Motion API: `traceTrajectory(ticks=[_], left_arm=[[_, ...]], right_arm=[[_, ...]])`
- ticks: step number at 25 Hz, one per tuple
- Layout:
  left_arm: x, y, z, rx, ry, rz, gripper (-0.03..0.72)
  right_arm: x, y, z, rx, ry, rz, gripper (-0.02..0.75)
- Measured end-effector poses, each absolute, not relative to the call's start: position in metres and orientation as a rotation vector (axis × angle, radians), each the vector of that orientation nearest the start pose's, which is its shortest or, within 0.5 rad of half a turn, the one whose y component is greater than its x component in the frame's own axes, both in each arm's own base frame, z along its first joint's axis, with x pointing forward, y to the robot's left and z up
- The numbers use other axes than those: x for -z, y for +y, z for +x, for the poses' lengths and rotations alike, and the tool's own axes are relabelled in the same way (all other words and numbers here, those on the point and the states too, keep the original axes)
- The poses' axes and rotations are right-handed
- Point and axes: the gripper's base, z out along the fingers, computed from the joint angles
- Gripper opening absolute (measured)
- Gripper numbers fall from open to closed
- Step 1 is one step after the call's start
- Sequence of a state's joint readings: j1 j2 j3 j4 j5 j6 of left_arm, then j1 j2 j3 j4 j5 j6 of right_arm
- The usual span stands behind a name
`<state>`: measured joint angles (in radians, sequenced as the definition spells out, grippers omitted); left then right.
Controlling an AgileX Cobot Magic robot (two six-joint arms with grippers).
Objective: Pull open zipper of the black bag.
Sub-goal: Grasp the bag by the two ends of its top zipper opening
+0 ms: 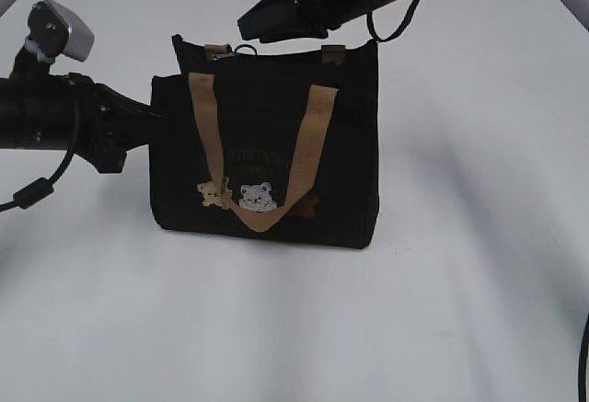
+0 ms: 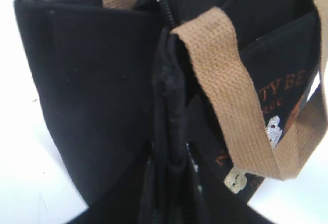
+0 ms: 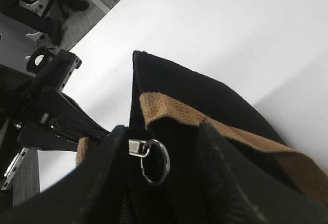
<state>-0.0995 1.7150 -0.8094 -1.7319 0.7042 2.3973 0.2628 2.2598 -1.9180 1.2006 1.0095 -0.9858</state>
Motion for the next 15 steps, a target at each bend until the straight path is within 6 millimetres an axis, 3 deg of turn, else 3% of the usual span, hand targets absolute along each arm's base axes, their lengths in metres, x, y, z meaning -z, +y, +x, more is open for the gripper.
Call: traceTrajectory(ticks=[15], left_arm=[[-0.185, -0.09, 0.313, 0.474, 1.824, 1.065, 0.086]], right_arm=[[-0.229, 0.21, 0.458, -1.12, 2.121, -0.83, 0.342]])
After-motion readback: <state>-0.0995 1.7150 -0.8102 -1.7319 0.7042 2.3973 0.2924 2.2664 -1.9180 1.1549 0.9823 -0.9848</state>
